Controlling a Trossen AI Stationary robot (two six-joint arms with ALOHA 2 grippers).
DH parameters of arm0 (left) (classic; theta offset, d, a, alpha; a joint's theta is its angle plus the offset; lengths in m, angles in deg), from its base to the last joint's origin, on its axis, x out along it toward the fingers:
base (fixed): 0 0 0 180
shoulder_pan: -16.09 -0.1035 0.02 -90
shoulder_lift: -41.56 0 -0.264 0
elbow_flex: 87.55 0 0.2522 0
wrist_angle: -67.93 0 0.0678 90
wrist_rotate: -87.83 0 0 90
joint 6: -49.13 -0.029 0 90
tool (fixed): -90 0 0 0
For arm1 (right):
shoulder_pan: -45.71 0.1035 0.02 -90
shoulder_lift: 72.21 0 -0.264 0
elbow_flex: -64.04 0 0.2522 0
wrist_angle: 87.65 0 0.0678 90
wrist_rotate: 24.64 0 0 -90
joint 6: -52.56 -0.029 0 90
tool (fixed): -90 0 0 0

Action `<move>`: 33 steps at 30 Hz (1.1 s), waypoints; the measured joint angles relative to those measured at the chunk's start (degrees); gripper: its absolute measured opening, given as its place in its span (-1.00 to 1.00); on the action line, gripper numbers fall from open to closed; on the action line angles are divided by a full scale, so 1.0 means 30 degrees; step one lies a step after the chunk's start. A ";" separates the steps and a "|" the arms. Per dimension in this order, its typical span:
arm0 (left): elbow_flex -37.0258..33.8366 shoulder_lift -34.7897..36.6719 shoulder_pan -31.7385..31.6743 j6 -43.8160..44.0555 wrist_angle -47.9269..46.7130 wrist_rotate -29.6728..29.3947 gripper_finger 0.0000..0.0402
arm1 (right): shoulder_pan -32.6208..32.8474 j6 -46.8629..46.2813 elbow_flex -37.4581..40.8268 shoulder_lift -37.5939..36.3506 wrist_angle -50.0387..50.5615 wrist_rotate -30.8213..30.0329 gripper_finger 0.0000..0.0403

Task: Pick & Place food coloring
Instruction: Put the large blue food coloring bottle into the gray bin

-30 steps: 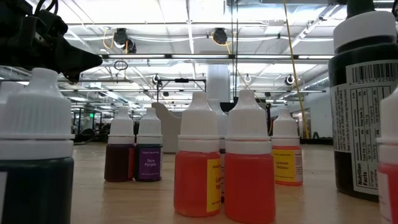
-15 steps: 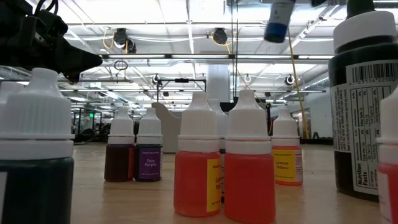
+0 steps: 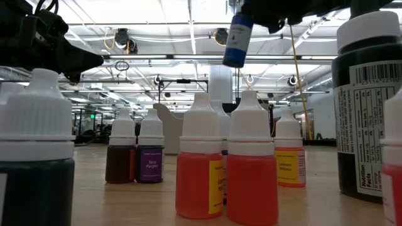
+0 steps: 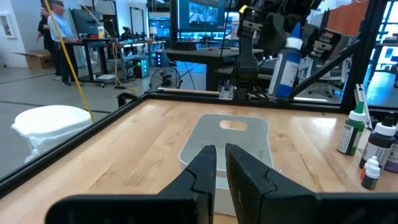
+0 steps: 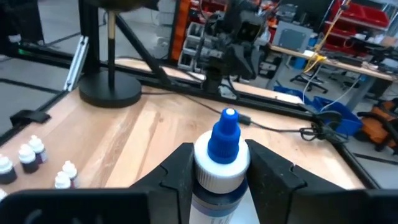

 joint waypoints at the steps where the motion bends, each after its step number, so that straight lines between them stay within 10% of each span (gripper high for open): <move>1: 0.0000 0.0000 -0.0005 0.0000 0.0000 0.0000 -0.79 | -0.0092 -0.0003 0.0000 0.0206 -0.0105 0.0006 -0.43; 33: 0.0000 0.0000 -0.0003 -0.0175 0.0029 -0.0153 -0.79 | -0.4912 -0.0665 -0.4313 0.9520 -0.6277 0.1424 -0.44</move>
